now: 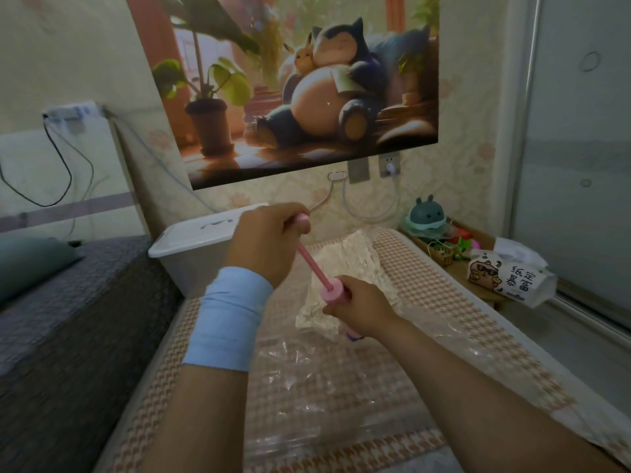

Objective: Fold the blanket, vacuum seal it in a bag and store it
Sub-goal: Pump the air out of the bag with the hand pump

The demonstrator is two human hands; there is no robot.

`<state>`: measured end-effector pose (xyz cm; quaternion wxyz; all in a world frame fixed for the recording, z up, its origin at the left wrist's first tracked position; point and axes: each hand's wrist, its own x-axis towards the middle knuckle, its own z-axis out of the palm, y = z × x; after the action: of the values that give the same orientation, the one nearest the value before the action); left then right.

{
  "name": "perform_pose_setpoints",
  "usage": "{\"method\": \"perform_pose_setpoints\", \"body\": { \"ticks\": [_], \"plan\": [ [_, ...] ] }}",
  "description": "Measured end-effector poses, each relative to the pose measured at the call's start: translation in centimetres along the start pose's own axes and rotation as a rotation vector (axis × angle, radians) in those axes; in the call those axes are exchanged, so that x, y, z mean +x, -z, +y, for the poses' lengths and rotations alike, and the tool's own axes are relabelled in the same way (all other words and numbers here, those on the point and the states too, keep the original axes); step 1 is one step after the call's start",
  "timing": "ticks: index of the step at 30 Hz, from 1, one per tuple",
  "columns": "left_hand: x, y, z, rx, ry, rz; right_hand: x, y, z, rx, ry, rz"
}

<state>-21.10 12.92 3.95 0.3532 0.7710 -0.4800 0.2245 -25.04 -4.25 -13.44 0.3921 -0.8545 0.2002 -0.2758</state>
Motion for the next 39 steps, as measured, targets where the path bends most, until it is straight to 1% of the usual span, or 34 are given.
{"method": "perform_pose_setpoints", "body": {
  "ticks": [3, 4, 6, 9, 11, 13, 16, 22, 25, 27, 28, 29, 32, 33, 36, 39],
  "plan": [
    [0.1, -0.9, -0.4, -0.023, -0.001, 0.05, 0.1, -0.2, -0.2, -0.02, -0.001, -0.003],
    [0.4, -1.8, -1.1, -0.043, 0.012, 0.038, 0.3, -0.3, -0.1, -0.026, 0.001, -0.003],
    [0.3, -4.6, -2.7, -0.063, 0.083, -0.087, 0.3, -0.5, -0.1, -0.041, 0.008, -0.002],
    [-1.5, -9.0, -3.8, -0.116, 0.249, -0.368, 0.3, -0.7, -0.1, -0.103, 0.016, 0.003],
    [-2.3, -10.1, -4.0, -0.138, 0.281, -0.421, 0.3, -0.9, 0.0, -0.129, 0.03, 0.003],
    [-2.0, -9.7, -3.9, -0.093, 0.245, -0.422, 0.3, -0.9, -0.1, -0.132, 0.039, -0.006],
    [-1.3, -8.0, -3.2, -0.079, 0.218, -0.368, 0.3, -0.7, 0.0, -0.1, 0.016, -0.01],
    [0.3, -1.1, -0.6, -0.068, 0.1, -0.048, 0.2, -0.3, -0.2, -0.041, -0.001, 0.001],
    [-0.2, -0.2, -0.1, -0.05, 0.054, 0.021, 0.2, -0.6, -0.3, -0.044, -0.01, -0.002],
    [0.2, -1.4, -1.0, -0.09, 0.078, 0.061, 0.3, -0.8, -0.4, -0.037, -0.006, -0.007],
    [0.4, -2.5, -1.6, -0.104, 0.107, 0.045, 0.3, -0.9, -0.3, -0.035, -0.002, -0.01],
    [0.4, -3.6, -2.2, -0.112, 0.144, -0.01, 0.3, -1.0, -0.3, -0.04, 0.003, -0.012],
    [-1.2, -7.7, -3.4, -0.182, 0.284, -0.292, 0.4, -1.1, -0.3, -0.08, 0.025, -0.012],
    [-1.8, -8.8, -3.6, -0.195, 0.332, -0.353, 0.4, -1.2, -0.4, -0.1, 0.037, -0.01],
    [-2.2, -9.7, -3.9, -0.134, 0.347, -0.39, 0.3, -1.3, -0.4, -0.109, 0.055, -0.005],
    [-1.5, -8.7, -3.4, -0.115, 0.341, -0.356, 0.2, -1.3, -0.3, -0.093, 0.032, -0.012]
  ]
}}
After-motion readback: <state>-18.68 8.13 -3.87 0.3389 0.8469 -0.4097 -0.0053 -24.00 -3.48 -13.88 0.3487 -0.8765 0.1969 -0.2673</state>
